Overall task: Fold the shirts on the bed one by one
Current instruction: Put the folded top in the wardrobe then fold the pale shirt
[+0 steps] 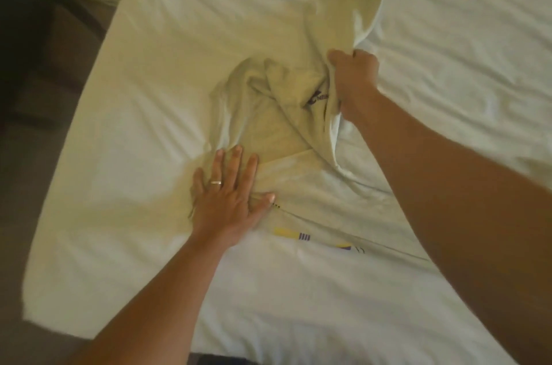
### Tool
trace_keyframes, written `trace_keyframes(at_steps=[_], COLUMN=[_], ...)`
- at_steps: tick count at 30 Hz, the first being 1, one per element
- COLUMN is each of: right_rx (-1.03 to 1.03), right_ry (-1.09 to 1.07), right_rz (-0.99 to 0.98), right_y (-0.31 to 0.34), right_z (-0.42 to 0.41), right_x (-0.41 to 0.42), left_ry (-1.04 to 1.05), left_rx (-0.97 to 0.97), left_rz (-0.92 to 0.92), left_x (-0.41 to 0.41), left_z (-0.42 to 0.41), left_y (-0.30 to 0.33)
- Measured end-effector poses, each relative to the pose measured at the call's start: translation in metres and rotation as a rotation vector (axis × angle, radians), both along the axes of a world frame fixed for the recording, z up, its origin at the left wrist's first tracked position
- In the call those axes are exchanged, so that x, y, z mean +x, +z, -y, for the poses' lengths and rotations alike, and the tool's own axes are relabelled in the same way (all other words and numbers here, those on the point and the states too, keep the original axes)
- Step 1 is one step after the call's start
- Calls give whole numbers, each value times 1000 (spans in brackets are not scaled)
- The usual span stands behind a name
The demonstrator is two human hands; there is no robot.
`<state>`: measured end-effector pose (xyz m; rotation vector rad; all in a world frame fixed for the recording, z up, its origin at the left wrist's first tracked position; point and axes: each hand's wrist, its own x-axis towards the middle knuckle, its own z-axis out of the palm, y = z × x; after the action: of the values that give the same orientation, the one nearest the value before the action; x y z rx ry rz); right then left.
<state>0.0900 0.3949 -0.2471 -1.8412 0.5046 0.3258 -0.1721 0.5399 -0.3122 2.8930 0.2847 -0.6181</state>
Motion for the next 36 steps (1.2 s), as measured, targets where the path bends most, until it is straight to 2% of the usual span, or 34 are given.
trace_keyframes(at_steps=[1,3,5,7,8,9,12,13,16,19,22,24,26,28,29,30,31,33,34,36], right_rx=[-25,41,148,149,126,89,-79,-121,-237,-212,-72,146,383,297,189,83,0,-142,-204,-209], right_ry=[49,222,552,918,974,904,457,369,268,162,121,192,382,677,773,757,635,332,266,294], right_rz=[57,21,-237,-536,-581,-537,-299,-272,-278,-163,-30,-114,-400,-742,-816,-797,-709,-427,-315,-256], right_y=[7,25,43,55,55,52,31,24,5,5,28,41,51,53,50,45,39,29,27,20], right_z=[-4,-7,-1,9,12,11,-15,-26,-48,-52,-40,-24,-2,14,17,17,14,2,-6,-23], right_x=[-16,-60,-101,-126,-133,-133,-131,-131,-130,-132,-162,-195,-229,-251,-256,-258,-257,-252,-249,-244], left_ry=[2,-8,-54,-109,-142,-173,-270,-303,-353,-365,-377,-367,-368,-394,-398,-401,-398,-356,-344,-345], left_rx=[-14,-69,-117,-133,-114,-90,-42,-26,-21,-16,-7,-34,-57,-50,-49,-49,-51,-70,-75,-63], left_rz=[-19,-54,-48,25,55,47,36,17,-45,-56,-103,-154,-193,-198,-194,-182,-173,-182,-192,-202], left_x=[2,5,8,4,-1,-5,-15,-15,-13,-11,-11,-9,-6,-7,-8,-8,-8,-8,-9,-9], left_z=[-1,-4,-12,-29,-40,-51,-76,-80,-85,-86,-88,-87,-86,-87,-88,-89,-89,-87,-87,-85], left_y=[3,10,24,30,29,30,29,31,27,26,23,25,31,33,32,30,29,28,29,31])
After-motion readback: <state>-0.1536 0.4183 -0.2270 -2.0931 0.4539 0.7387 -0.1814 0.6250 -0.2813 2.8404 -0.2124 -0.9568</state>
